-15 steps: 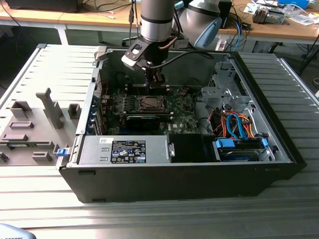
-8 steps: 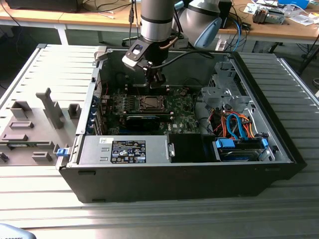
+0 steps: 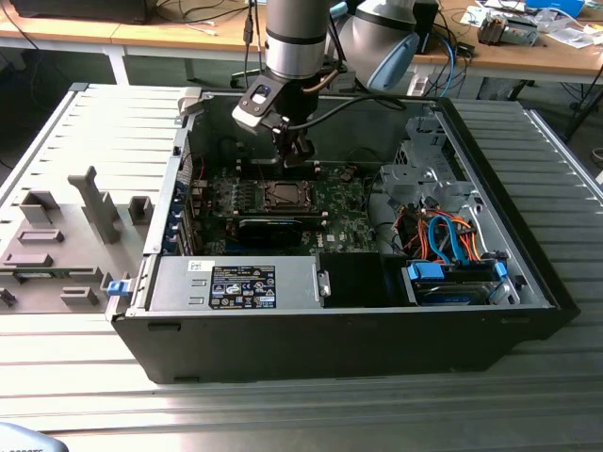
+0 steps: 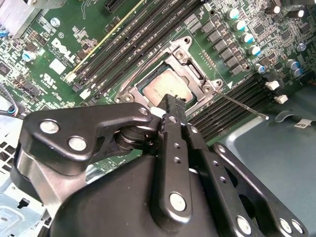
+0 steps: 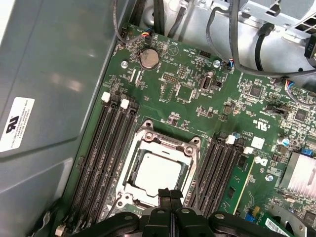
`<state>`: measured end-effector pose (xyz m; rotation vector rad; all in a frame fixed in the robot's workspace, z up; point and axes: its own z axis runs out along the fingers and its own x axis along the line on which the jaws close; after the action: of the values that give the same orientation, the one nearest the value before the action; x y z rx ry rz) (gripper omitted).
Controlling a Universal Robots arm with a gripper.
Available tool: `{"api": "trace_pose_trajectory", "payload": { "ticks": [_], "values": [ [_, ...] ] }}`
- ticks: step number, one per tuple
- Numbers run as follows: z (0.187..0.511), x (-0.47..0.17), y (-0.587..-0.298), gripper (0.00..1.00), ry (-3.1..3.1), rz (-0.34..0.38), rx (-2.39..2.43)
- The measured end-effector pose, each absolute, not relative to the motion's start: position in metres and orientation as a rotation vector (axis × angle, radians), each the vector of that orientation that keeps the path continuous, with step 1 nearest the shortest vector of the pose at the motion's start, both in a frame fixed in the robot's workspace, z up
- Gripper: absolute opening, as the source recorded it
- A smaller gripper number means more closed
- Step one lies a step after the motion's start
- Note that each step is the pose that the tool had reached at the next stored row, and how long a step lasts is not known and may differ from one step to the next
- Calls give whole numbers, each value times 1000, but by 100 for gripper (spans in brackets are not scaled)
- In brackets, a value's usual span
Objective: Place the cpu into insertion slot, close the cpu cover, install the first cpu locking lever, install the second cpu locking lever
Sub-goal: 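Install the first cpu locking lever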
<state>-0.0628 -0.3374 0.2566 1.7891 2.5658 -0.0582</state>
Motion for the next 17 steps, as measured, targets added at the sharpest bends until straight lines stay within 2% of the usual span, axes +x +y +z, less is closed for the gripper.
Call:
{"api": "trace_pose_trajectory", "payload": {
  "ticks": [17],
  "values": [
    [257,-63,-337,11,2610,-58,1723]
  ]
}}
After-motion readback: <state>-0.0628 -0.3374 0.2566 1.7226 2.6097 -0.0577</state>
